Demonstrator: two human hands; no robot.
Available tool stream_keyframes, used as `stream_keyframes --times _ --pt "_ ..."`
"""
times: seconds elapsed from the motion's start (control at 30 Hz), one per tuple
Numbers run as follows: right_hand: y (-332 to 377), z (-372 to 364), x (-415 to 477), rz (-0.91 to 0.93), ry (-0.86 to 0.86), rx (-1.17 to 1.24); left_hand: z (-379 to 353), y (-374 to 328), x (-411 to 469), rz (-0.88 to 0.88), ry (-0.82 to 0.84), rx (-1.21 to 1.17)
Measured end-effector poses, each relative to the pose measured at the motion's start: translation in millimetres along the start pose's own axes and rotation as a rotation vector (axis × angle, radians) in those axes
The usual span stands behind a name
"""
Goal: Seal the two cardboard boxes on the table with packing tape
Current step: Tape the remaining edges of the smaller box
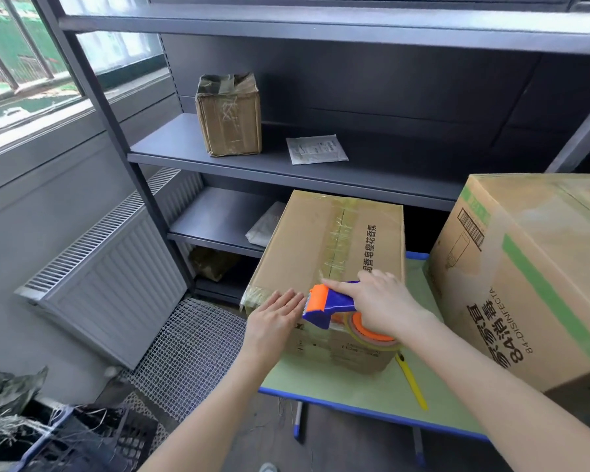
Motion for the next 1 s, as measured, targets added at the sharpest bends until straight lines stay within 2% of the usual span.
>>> stream_keyframes --times 0.27,0.53,0.83,1.0 --pt "16.4 -1.4 15.8 -0.015 0.031 0.030 -0.2 28.0 -10.4 0.047 -0.051 -0.102" --pt "15.1 -0.6 6.5 0.048 0.008 0.057 -5.3 31.5 -13.3 0.034 -0.102 -0.143" --pt "-32.1 -15.2 -23.0 0.016 0.035 0.116 3.6 27.2 -12.4 0.023 -0.154 -0.132" --pt "-77.3 -33.4 -56.2 -0.072 0.112 0.126 5.8 25.3 -10.4 0.006 -0.150 -0.125"
Point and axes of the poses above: each hand's wrist, its own x-axis towards the middle knuckle, its own z-axis out of the back of the hand, y = z × x, the point moved 8 cm from there along x, towards the middle knuckle, and after that the axes turned 12 degrees about -x, right-handed, at the moved point
